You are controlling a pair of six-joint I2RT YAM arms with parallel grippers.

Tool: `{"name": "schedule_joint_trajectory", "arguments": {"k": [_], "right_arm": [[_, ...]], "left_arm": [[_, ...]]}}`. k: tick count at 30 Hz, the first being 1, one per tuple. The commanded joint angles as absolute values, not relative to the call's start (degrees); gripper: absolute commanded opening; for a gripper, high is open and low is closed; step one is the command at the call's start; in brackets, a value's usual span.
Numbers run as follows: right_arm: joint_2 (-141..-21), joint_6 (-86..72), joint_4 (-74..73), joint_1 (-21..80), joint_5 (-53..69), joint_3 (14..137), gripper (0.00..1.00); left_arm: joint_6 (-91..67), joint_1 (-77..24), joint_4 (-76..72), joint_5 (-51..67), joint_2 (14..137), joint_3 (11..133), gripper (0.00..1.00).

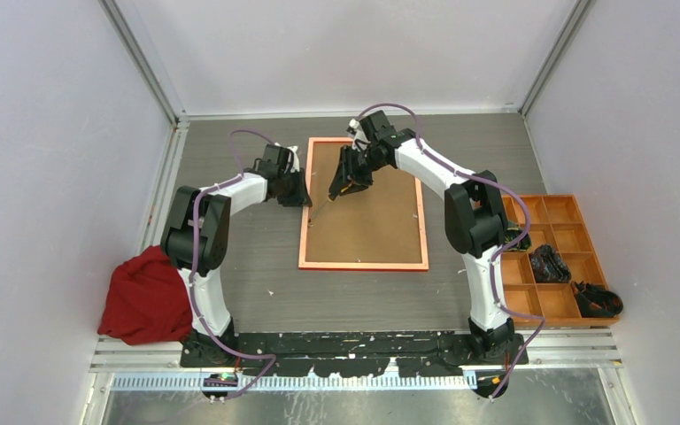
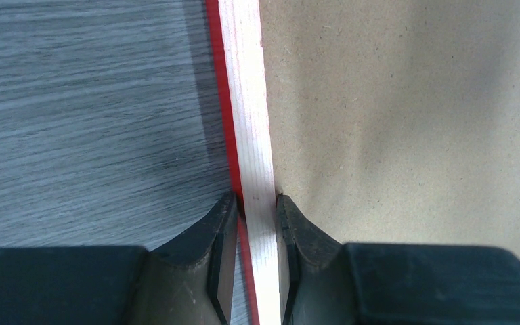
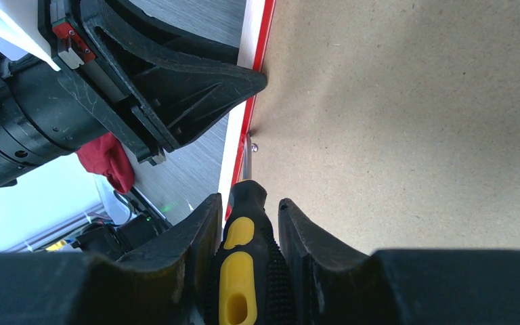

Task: Take the photo out of the frame
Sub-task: Release the photo frame item from the photo frame.

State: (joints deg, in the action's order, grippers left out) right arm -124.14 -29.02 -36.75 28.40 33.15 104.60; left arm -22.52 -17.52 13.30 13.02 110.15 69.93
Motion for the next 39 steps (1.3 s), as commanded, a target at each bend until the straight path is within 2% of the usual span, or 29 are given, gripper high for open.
{"name": "schedule_joint_trajectory", "arguments": {"k": [1, 39], "right_arm": [[-124.3, -27.8, -37.6, 29.2, 34.5, 107.1, 0.01], [-125.1, -23.6, -41.3, 31.1, 34.0, 109.4, 0.01]], "left_arm": [[-22.2, -17.4, 12.0, 11.9, 111.2, 69.4, 0.00], [-22.4, -17.2, 11.9, 12.0, 111.4, 69.4, 0.00]]}}
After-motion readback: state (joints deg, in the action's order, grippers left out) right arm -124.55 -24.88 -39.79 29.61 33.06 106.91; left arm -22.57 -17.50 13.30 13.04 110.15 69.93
